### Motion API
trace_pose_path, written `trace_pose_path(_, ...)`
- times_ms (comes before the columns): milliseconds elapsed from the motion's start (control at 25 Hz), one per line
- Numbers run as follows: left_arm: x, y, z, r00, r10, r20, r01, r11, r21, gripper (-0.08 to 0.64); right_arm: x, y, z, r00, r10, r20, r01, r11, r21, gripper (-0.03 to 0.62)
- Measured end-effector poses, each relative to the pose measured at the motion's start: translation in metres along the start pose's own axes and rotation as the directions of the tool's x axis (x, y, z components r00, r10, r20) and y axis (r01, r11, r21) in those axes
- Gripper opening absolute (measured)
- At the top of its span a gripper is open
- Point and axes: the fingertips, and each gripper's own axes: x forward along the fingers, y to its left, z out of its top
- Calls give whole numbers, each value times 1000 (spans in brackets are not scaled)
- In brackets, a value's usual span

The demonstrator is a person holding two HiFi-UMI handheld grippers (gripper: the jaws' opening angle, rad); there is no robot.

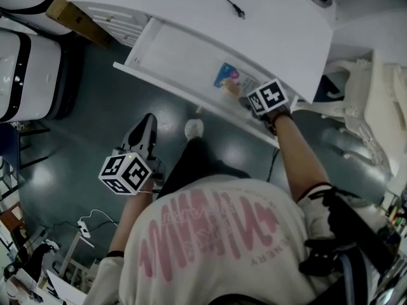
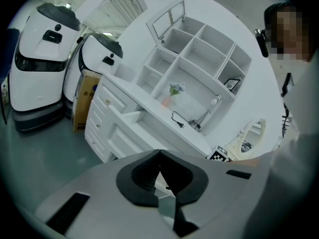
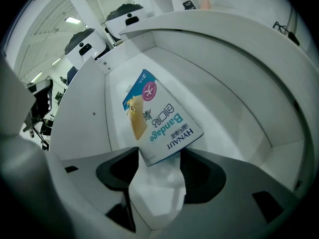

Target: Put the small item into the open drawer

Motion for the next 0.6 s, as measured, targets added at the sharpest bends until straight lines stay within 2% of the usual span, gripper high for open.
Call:
trace_pose_path(240, 16, 1, 30, 999, -35, -4, 36, 999, 25, 29, 1, -1, 1, 1000, 6, -8, -6, 997, 83, 279)
trace_pose_path(600, 39, -19, 75, 994, -112, 11, 111, 990, 87, 29, -15, 4, 4, 1000, -26, 0, 25, 995, 94, 279)
